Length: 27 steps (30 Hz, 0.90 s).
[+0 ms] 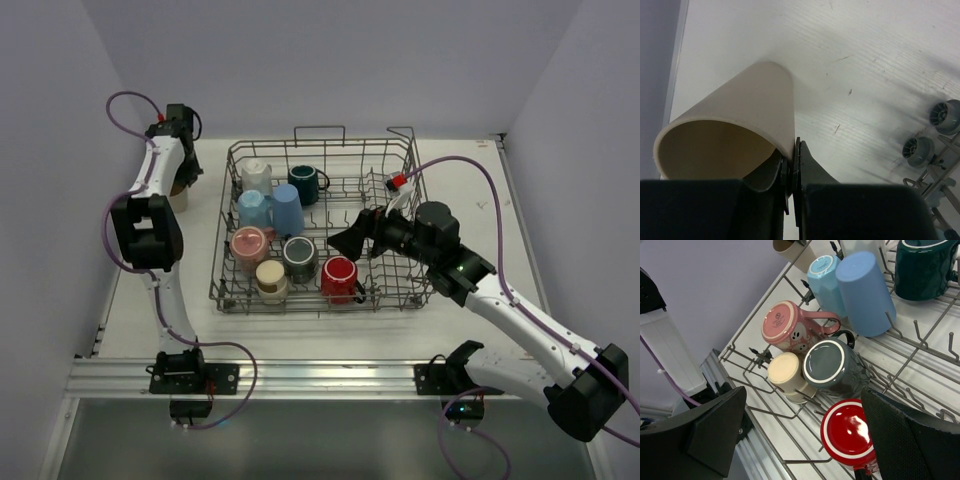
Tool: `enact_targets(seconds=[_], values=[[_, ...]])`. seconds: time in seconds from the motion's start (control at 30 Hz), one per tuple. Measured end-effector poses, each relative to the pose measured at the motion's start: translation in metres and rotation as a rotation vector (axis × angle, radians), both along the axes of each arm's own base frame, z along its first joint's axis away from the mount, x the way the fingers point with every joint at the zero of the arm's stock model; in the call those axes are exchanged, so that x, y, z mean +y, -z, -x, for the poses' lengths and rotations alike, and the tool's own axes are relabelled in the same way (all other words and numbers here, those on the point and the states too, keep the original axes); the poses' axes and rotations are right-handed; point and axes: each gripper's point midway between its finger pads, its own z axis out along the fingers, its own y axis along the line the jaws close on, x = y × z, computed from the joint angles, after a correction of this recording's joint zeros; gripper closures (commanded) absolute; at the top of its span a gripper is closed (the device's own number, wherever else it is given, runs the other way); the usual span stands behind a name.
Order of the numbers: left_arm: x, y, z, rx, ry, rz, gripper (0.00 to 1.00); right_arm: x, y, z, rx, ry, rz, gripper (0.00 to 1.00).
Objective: Unload the cups from the dish rack
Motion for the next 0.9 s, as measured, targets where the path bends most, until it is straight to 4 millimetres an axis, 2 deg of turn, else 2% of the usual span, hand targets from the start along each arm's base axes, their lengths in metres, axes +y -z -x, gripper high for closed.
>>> enact_targets(seconds=[0.13,0.17,0.2,0.27,0.3,0.4,0.67,0.87,0.9], values=[[0.011,-0.003,-0.001,-0.014,-0.019,0.009,0.99,0.0,0.0,-0.001,-0.002,0.003,0.002,0.01],[0.013,-0.004,-0.002,-0.017,-0.022,0.013,0.95,0.0,0.0,-0.001,-0.002,0.004,0.002,0.01],[0.014,-0.004,-0.002,-0.019,-0.024,0.018,0.86,0.0,0.0,-0.001,-0.002,0.005,0.003,0.01],[0.016,-0.004,-0.002,-0.02,-0.025,0.026,0.78,0.0,0.001,-0.001,-0.003,0.009,0.005,0.01],[0.017,-0.004,-0.002,-0.02,-0.025,0.027,0.7,0.0,0.002,-0.002,-0.001,0.011,0.007,0.01],[0.018,-0.004,-0.002,-0.021,-0.024,0.029,0.59,0.002,0.007,-0.003,0.01,0.011,0.018,0.01],[0.018,-0.005,-0.003,-0.024,-0.016,0.032,0.49,0.009,0.022,-0.004,0.031,0.001,0.06,0.01],[0.018,-0.013,-0.005,-0.047,-0.015,0.031,0.29,0.017,0.026,-0.007,0.035,0.0,0.103,0.01],[0.018,-0.017,-0.005,-0.057,-0.016,0.03,0.2,0.019,0.025,-0.007,0.033,-0.003,0.106,0.01]])
